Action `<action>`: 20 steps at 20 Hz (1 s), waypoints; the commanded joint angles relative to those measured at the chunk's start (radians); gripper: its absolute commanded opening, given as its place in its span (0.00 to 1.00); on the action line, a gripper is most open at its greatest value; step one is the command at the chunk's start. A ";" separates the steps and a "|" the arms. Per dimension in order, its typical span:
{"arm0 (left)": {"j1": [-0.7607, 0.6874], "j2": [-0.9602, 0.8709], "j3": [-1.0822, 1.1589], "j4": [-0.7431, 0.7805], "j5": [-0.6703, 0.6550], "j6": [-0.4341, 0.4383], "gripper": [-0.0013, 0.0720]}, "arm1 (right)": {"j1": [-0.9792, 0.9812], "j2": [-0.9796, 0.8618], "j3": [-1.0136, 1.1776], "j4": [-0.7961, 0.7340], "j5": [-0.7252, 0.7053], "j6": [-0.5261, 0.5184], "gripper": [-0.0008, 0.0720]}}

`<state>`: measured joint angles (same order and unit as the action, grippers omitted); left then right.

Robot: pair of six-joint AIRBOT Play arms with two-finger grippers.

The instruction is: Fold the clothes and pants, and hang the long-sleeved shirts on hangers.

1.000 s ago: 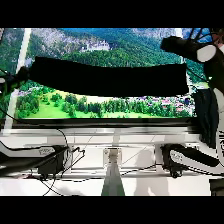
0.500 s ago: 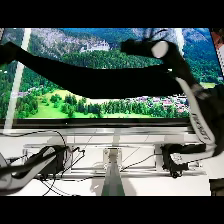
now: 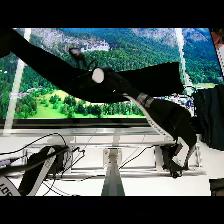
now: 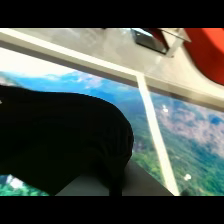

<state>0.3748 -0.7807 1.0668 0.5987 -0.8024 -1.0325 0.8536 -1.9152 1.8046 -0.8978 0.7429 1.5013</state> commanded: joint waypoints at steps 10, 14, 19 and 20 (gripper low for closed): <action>-0.354 -0.187 0.001 -0.010 -0.003 -0.042 0.03 | -0.293 0.082 0.026 -0.211 0.317 0.002 0.05; -0.634 -0.337 0.001 -0.010 0.025 -0.041 0.03 | -0.533 0.154 0.026 -0.200 0.391 0.074 0.05; -0.904 -0.477 0.001 -0.009 0.348 -0.041 0.16 | -0.664 0.241 0.026 -0.203 0.399 0.087 0.05; -0.931 -0.485 0.001 -0.008 0.369 -0.040 0.75 | -0.674 0.253 0.026 -0.204 0.399 0.084 0.05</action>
<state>-0.4324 -1.2072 1.0672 0.5873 -0.5865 -1.0737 0.2443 -1.7042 1.8290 -1.0950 1.1252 1.5757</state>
